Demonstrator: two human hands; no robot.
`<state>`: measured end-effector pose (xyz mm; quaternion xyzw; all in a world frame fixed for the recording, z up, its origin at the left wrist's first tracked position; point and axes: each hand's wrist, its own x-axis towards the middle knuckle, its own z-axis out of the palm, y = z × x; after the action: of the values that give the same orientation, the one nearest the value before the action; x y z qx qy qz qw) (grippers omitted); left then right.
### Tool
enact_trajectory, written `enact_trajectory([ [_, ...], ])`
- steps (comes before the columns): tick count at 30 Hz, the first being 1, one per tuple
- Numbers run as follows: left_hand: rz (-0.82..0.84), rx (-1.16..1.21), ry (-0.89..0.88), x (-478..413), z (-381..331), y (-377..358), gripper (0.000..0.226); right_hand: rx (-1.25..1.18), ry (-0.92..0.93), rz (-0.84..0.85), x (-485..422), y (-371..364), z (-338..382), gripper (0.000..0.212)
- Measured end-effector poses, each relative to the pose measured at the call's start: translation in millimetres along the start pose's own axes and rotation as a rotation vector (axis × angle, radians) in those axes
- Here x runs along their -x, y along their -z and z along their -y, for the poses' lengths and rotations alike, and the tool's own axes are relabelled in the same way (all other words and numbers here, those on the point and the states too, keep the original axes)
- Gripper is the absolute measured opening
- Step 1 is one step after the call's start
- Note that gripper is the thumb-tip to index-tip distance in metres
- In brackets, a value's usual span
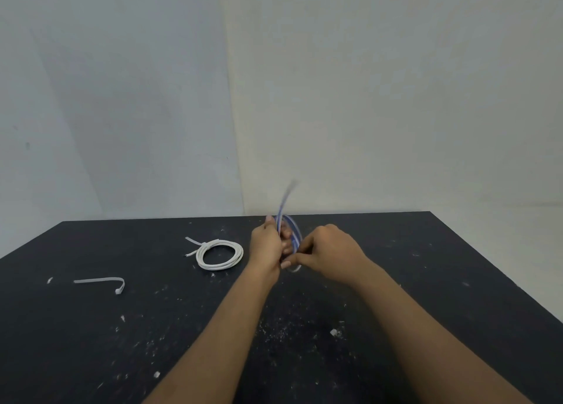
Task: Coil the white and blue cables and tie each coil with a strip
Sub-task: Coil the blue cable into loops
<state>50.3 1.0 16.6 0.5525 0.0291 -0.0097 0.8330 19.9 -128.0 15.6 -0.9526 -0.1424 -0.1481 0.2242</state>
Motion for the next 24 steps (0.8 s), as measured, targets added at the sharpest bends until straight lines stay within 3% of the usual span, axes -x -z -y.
enact_trajectory([
  [2, 0.018, -0.050, 0.032, 0, 0, 4, 0.040, -0.063, 0.012, -0.101, 0, 6, 0, 0.046],
  [5, 0.188, -0.091, 0.114, 5, 1, 7, 0.041, -0.024, 0.139, -0.342, -2, 13, 2, 0.012],
  [7, 0.296, -0.105, 0.165, 10, 0, 8, 0.037, 0.148, 0.238, -0.379, -6, 16, 0, 0.033],
  [9, 0.371, -0.097, 0.179, 12, -2, 10, 0.033, 0.285, 0.237, -0.385, -8, 20, -4, 0.028],
  [12, 0.458, -0.091, 0.188, 14, -7, 16, 0.036, 0.347, 0.185, -0.435, -6, 24, -10, 0.010],
  [17, 0.559, -0.135, 0.213, 17, -7, 23, 0.039, 0.248, -0.028, -0.476, -3, 29, -15, 0.020],
  [24, 0.645, 0.041, 0.284, 21, -4, 23, 0.036, 0.242, -0.243, -0.524, -2, 24, -18, 0.026],
])
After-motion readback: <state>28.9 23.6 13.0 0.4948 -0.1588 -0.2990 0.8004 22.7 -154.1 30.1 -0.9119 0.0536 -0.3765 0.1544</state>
